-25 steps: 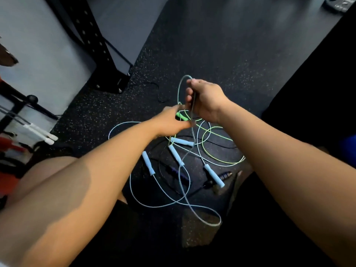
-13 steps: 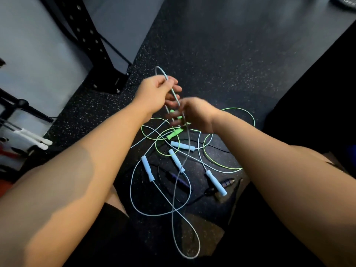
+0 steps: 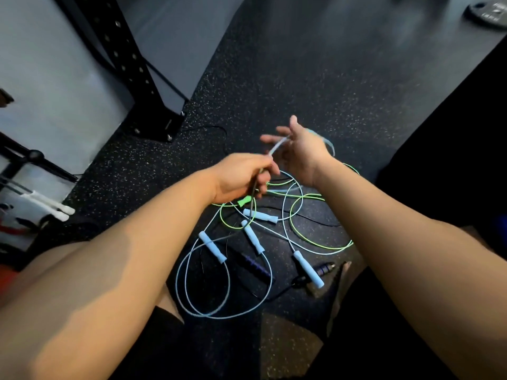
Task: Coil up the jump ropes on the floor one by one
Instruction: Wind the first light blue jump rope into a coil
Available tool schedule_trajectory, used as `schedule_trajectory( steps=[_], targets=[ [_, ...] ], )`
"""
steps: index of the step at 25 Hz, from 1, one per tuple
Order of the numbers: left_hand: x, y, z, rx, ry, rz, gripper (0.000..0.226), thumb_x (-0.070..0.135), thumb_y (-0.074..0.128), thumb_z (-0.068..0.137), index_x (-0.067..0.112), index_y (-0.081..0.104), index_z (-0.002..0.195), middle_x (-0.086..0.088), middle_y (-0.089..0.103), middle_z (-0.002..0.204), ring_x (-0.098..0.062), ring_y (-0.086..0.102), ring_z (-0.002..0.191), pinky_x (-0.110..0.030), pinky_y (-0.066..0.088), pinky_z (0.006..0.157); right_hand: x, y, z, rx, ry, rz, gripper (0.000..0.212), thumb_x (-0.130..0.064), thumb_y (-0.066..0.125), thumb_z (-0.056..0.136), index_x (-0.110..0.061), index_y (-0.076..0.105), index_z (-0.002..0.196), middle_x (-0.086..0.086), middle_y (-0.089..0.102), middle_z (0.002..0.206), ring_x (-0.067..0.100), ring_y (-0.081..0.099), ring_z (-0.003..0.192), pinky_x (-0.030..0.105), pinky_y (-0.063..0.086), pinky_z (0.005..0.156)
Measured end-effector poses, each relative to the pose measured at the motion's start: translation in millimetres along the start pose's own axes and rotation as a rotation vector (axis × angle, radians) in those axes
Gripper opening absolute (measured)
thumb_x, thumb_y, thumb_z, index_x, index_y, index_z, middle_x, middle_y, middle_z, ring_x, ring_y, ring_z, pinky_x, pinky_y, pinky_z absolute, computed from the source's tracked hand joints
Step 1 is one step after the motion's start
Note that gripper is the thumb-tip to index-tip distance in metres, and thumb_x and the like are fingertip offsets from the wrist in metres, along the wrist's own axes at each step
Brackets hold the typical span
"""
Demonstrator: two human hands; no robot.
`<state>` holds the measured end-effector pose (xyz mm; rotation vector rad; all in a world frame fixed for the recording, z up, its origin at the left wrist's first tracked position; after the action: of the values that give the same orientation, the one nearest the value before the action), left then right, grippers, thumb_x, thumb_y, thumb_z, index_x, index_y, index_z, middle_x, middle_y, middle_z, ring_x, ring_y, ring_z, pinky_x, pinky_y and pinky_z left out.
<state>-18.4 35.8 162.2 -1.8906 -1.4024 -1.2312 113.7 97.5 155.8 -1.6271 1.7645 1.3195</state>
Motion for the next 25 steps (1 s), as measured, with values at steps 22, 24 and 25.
schedule_trajectory(
  steps=[22, 24, 25],
  targets=[
    [26, -34, 15, 0.367, 0.242, -0.408, 0.037, 0.037, 0.034, 0.111, 0.018, 0.06, 0.092, 0.007, 0.057, 0.06, -0.011, 0.061, 0.058, -0.029, 0.049, 0.067, 38, 10, -40, -0.586, 0.183, -0.488, 0.022, -0.008, 0.048, 0.102, -0.014, 0.063, 0.116, 0.006, 0.072, 0.101, 0.024, 0.066, 0.089, 0.032, 0.048, 0.077],
    [22, -34, 18, 0.411, 0.171, -0.314, 0.056, 0.055, 0.029, 0.108, 0.014, 0.066, 0.101, 0.003, 0.069, 0.067, -0.017, 0.068, 0.071, -0.034, 0.053, 0.073, 29, 14, -42, -0.581, 0.118, -0.348, 0.019, -0.011, 0.045, 0.104, -0.012, 0.063, 0.111, 0.004, 0.07, 0.088, 0.021, 0.069, 0.078, 0.031, 0.05, 0.071],
    [18, -32, 19, 0.348, 0.082, -0.257, 0.073, 0.069, 0.023, 0.102, 0.011, 0.068, 0.104, 0.0, 0.07, 0.068, -0.02, 0.067, 0.072, -0.036, 0.052, 0.074, 21, 14, -39, -0.497, 0.053, -0.241, 0.02, -0.012, 0.043, 0.105, -0.011, 0.062, 0.112, 0.003, 0.07, 0.084, 0.019, 0.069, 0.073, 0.029, 0.052, 0.066]
  ],
)
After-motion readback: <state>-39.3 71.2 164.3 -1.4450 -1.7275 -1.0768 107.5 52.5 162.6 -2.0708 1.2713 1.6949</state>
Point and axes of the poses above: each hand's wrist, its own z-axis towards the middle knuckle, its own y-axis out of the palm, x = y × z, the point moved 2 cm from there along z, towards the middle knuckle
